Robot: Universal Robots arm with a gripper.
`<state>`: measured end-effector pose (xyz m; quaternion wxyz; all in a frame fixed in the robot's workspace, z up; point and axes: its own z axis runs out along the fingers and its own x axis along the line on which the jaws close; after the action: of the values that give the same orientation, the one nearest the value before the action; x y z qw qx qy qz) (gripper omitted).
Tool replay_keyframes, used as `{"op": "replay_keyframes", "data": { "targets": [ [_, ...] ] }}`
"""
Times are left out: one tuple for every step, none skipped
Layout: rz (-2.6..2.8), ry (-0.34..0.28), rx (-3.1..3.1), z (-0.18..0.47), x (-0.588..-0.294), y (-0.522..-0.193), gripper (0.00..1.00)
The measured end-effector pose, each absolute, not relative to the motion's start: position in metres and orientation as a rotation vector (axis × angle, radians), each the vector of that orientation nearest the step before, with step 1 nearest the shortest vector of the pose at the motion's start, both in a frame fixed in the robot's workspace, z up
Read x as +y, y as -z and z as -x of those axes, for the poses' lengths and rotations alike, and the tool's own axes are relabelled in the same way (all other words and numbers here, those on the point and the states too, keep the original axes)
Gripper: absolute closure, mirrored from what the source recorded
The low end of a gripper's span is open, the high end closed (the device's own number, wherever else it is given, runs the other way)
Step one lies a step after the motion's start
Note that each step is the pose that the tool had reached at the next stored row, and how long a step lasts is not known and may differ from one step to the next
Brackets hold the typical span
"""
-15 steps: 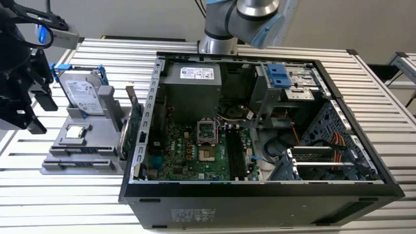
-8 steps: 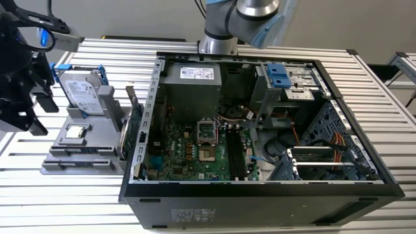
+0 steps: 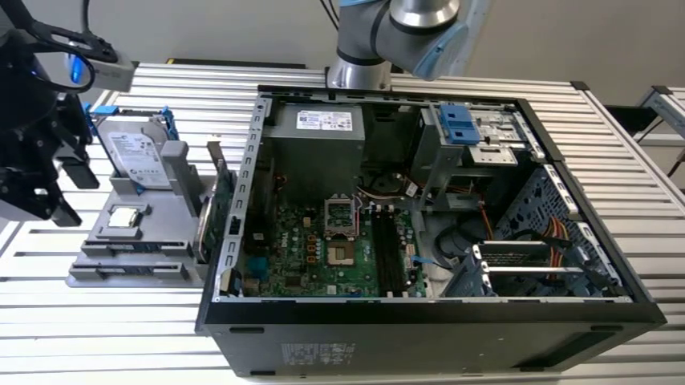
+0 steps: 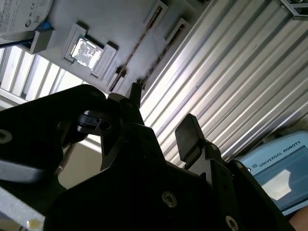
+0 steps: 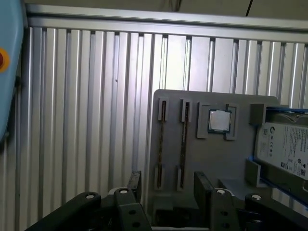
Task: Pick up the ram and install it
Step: 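Pick up the ram and move it above insertion slot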
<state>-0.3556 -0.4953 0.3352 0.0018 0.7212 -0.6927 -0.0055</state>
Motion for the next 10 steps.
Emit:
{"op": "replay_keyframes", "data": {
  "targets": [
    [-2.260, 0.017, -2.177, 0.3556, -0.4953, -0.3345, 0.00],
    [-2.257, 0.017, -2.180, 0.3556, -0.4953, -0.3337, 0.00],
    [-2.255, 0.017, -2.183, 0.3556, -0.4953, -0.3329, 0.00],
    [-2.252, 0.017, -2.185, 0.3556, -0.4953, -0.3322, 0.00],
    [-2.250, 0.017, -2.187, 0.3556, -0.4953, -0.3317, 0.00],
    [-2.250, 0.017, -2.187, 0.3556, -0.4953, -0.3310, 0.00],
    [-2.250, 0.017, -2.188, 0.3556, -0.4953, -0.3303, 0.00],
    [-2.249, 0.017, -2.188, 0.3556, -0.4953, -0.3296, 0.00],
    [-2.249, 0.017, -2.188, 0.3556, -0.4953, -0.3290, 0.00],
    [-2.249, 0.017, -2.188, 0.3556, -0.4953, -0.3283, 0.00]
  ]
}}
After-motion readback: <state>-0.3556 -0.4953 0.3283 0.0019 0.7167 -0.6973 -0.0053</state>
